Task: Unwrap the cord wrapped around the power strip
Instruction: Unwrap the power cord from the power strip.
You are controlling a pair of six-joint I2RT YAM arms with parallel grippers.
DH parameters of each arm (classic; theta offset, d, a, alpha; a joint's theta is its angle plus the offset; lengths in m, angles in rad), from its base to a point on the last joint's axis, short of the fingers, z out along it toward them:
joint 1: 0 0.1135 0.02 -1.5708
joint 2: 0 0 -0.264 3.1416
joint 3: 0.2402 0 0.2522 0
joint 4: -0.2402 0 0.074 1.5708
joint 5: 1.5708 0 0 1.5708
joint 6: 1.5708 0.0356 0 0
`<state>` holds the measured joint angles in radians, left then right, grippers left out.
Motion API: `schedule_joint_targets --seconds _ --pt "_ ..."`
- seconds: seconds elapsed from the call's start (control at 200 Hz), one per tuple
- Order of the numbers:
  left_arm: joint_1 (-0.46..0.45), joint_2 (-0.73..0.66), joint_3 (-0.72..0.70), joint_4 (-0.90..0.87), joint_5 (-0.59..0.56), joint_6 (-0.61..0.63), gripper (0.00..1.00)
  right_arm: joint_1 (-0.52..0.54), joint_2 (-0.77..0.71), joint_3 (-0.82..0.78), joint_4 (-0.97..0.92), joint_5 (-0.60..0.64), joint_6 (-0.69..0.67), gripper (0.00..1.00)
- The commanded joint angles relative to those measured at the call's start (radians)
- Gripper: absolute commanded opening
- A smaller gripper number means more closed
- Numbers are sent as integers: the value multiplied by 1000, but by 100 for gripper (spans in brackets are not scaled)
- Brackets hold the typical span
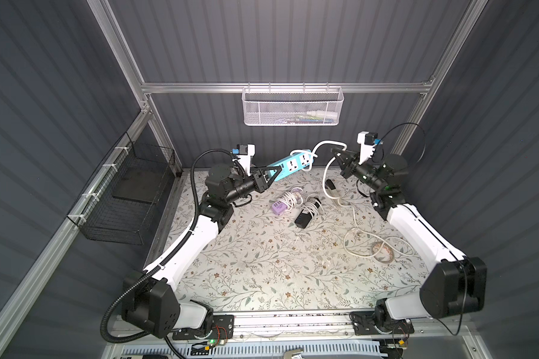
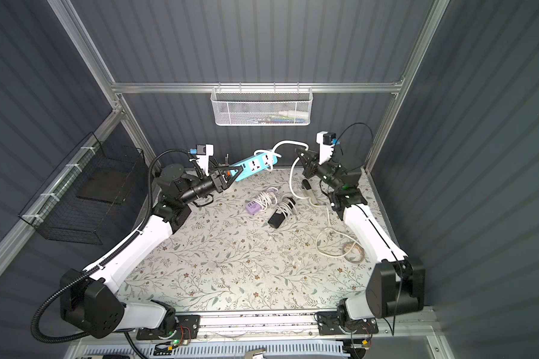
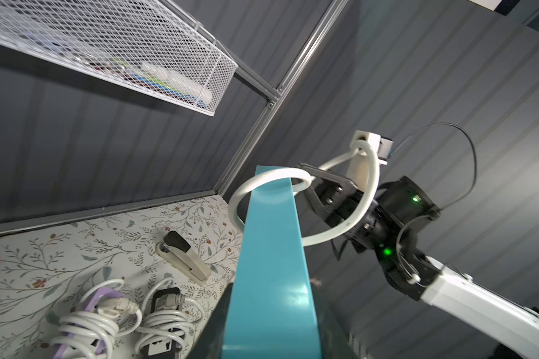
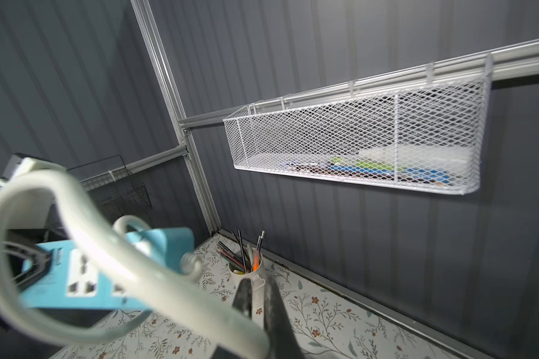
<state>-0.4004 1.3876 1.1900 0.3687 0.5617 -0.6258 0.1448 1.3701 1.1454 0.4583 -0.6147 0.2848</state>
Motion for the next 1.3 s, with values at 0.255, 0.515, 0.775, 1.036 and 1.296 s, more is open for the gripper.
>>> schedule_joint_targets --seconds 0.255,0.515,0.775,1.036,1.296 --pt "37 127 212 57 -29 83 0 15 -93 -233 -199 -115 -8 0" --pt "36 167 286 178 49 -41 0 102 97 -146 -302 -19 -58 0" --pt "-24 132 177 282 131 -163 0 109 349 101 -346 22 -15 0" --pt "-106 113 7 356 161 -257 0 92 486 383 -439 24 1 0" --pt "-113 74 -179 316 145 -226 0 19 429 535 -543 12 -23 0"
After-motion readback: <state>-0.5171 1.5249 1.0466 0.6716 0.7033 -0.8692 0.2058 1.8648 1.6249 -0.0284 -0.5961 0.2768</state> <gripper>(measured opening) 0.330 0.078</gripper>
